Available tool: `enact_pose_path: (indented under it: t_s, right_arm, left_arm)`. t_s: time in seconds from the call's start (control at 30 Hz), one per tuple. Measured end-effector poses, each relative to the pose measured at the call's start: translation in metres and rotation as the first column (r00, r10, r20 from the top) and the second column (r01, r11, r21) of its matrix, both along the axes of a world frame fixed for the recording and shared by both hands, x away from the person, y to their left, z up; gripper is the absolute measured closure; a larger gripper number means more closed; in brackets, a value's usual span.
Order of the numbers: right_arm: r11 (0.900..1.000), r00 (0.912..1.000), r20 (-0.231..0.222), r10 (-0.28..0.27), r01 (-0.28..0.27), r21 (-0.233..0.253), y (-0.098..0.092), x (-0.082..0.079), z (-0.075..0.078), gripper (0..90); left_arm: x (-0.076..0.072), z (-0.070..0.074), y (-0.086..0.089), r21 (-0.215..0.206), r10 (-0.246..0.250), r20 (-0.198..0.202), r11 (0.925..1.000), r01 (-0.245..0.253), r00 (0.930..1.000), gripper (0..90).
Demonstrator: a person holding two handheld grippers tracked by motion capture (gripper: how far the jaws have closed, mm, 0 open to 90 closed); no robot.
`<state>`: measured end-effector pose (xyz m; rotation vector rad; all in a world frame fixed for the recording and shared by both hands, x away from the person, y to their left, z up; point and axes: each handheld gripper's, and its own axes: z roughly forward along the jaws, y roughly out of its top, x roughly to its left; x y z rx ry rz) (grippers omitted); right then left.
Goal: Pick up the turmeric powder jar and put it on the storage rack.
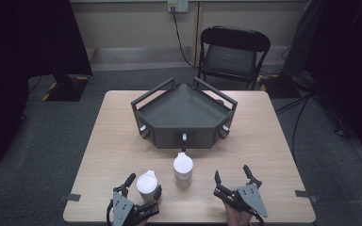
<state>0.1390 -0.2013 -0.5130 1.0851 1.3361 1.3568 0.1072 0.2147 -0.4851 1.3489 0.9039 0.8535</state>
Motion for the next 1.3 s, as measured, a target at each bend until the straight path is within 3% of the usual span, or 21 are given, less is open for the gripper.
enact_pose_path:
  t_s: [0.37,0.67,1.3]
  right_arm:
    - [1.0,1.0,0.0,0.0,0.0,0.001,0.0,0.0,0.0,0.8]
    - [1.0,1.0,0.0,-0.001,0.001,0.001,0.0,0.0,0.0,0.8]
    - [1.0,1.0,0.001,-0.002,0.002,0.003,0.0,0.0,0.0,0.8]
  left_arm:
    - [-0.001,-0.008,-0.004,0.008,0.024,-0.017,0.9997,-0.024,0.9996,19.2]
    - [0.001,-0.01,-0.002,0.007,-0.005,-0.016,1.0,0.005,0.9999,29.1]
    - [-0.002,-0.01,-0.006,0.016,0.014,-0.006,0.9998,-0.014,0.9999,30.5]
